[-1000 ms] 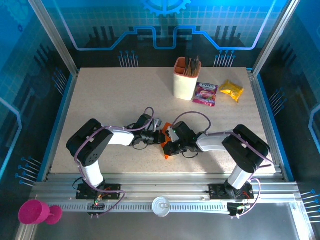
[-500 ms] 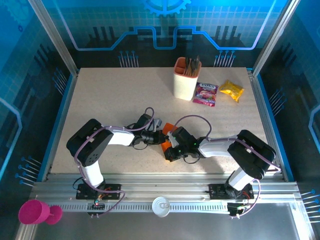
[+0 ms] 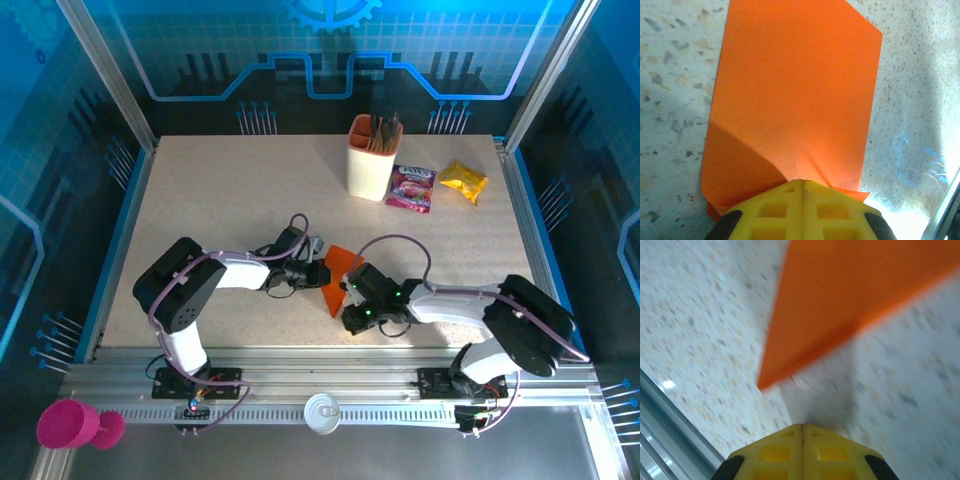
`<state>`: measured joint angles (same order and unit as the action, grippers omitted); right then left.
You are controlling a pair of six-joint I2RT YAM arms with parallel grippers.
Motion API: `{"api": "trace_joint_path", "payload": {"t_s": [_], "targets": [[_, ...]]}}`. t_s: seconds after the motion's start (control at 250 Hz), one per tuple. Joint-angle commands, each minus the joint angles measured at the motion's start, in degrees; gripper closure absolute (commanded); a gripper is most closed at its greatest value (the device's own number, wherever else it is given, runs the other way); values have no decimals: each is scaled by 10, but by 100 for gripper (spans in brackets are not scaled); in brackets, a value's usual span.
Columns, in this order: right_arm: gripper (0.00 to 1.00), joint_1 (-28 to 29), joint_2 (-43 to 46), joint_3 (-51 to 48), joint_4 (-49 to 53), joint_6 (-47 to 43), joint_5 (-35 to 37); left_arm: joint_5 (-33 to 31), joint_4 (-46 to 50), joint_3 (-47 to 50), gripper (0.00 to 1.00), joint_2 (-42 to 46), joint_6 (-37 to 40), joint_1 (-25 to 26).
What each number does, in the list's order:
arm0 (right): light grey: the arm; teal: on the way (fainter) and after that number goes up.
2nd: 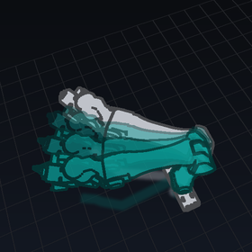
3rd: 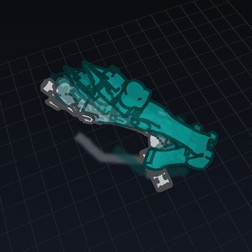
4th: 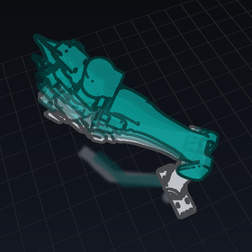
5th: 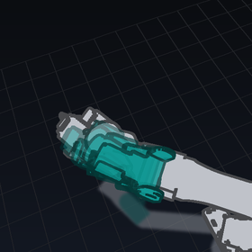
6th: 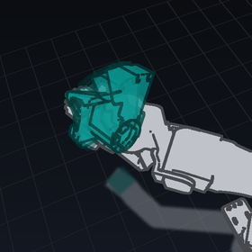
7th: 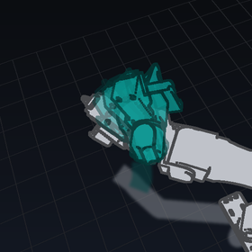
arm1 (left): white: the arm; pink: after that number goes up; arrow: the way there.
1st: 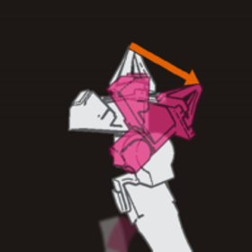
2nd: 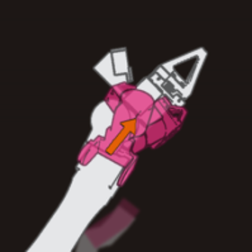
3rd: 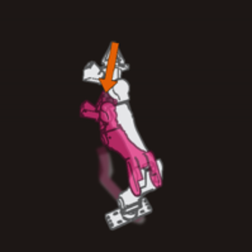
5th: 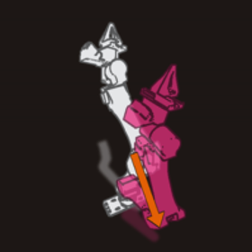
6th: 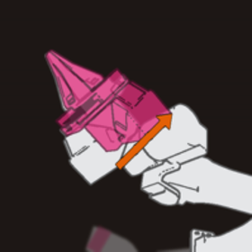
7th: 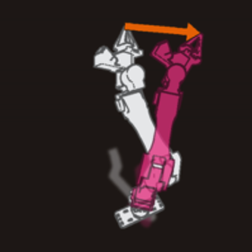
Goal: Fold a paper plane with a square sheet of paper (pick it up from the middle)
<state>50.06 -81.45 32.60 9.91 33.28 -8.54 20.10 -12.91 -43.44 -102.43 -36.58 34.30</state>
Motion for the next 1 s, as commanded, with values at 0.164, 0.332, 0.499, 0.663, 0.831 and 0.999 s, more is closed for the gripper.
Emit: {"api": "trace_joint_path", "payload": {"t_s": [0.164, 0.332, 0.499, 0.663, 0.831, 0.999], "targets": [[100, -71, 127, -3, 90, 38, -10, -106, 61, 40, 100, -6, -127, 3], [100, -69, 130, 8, 24, 77, -29, -189, 23, 84, 100, 21, -303, 49], [100, -66, 104, 7, -49, 109, -30, -318, 52, 91, 100, 53, -485, 134], [100, -66, 71, 6, -95, 123, -11, -428, 123, 62, 100, 65, -596, 199], [100, -64, 43, -6, -137, 145, 13, -455, 131, 53, 100, 56, -642, 212], [100, -52, 22, -30, -173, 169, 25, -457, 125, 49, 100, 47, -649, 212]]}}
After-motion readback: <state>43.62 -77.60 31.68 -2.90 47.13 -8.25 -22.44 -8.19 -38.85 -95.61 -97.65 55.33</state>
